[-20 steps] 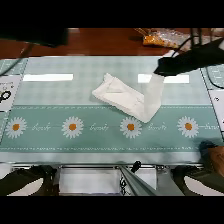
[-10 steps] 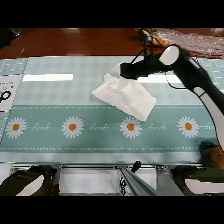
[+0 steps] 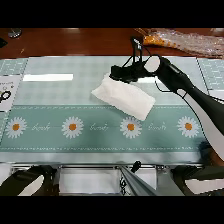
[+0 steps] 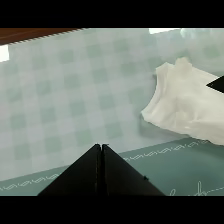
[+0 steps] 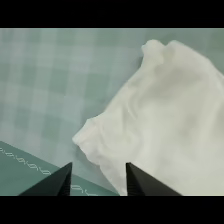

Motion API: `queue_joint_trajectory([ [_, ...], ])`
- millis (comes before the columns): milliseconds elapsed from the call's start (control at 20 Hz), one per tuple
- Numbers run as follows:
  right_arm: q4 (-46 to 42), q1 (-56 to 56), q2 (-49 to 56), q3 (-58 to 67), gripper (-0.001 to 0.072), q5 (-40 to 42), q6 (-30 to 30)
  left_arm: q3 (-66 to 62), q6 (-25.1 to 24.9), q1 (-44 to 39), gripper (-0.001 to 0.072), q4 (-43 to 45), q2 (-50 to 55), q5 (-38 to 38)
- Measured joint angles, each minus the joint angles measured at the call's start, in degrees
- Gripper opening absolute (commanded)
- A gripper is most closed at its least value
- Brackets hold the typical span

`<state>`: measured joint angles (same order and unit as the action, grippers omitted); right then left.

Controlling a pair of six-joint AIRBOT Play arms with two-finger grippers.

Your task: Fold the shirts.

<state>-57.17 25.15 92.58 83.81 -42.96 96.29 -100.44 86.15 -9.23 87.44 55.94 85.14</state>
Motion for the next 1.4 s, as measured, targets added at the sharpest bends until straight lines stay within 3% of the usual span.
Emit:
queue_joint_trajectory([
  [250,-5.3,-2.8,-4.9,0.0,0.0432,-7.7,-1.4,0.0,-0.3,0.0,0.0027,0.0,0.0,0.3],
  [450,-23.6,-8.9,-11.0,-0.9,0.0432,-24.5,-3.3,0.0,-0.7,0.0,0.0027,0.0,0.0,0.4],
  [500,-27.1,-11.5,-12.4,-2.4,0.0490,-28.3,-4.0,0.0,-0.9,0.0,0.0028,0.0,0.0,0.4],
  [550,-28.9,-14.3,-13.7,-4.6,0.0494,-30.8,-4.7,0.0,-1.3,0.0,0.0028,0.1,0.0,0.4],
  [600,-29.1,-17.6,-14.9,-7.8,0.0565,-33.1,-5.2,0.0,-1.8,0.0,0.0030,0.0,0.1,0.4],
  [700,-23.8,-23.9,-17.3,-15.8,0.0588,-33.4,-6.5,0.1,-3.1,0.0,0.0049,0.1,0.5,0.8],
  [800,-14.9,-28.9,-19.2,-24.7,0.0587,-30.3,-8.3,0.1,-3.7,0.0,0.0336,0.1,1.2,1.4],
  [850,-10.0,-30.4,-19.6,-28.7,0.0587,-28.0,-9.6,0.1,-3.9,0.0,0.0438,0.1,1.7,1.8],
  [900,-5.0,-31.4,-20.2,-32.7,0.0587,-25.6,-11.1,0.1,-4.1,0.0,0.0467,0.1,2.3,1.9],
  [1100,7.9,-30.4,-20.9,-43.1,0.0587,-13.9,-15.1,0.1,-4.3,0.0,0.0466,0.1,4.5,2.3],
  [1350,18.7,-24.7,-18.9,-46.9,0.0583,-0.2,-16.7,0.1,-3.3,0.0,0.0466,0.0,6.3,2.5],
  [1400,21.0,-23.6,-18.3,-47.1,0.0551,2.2,-16.9,0.1,-3.1,0.0,0.0466,0.0,6.4,2.5],
])
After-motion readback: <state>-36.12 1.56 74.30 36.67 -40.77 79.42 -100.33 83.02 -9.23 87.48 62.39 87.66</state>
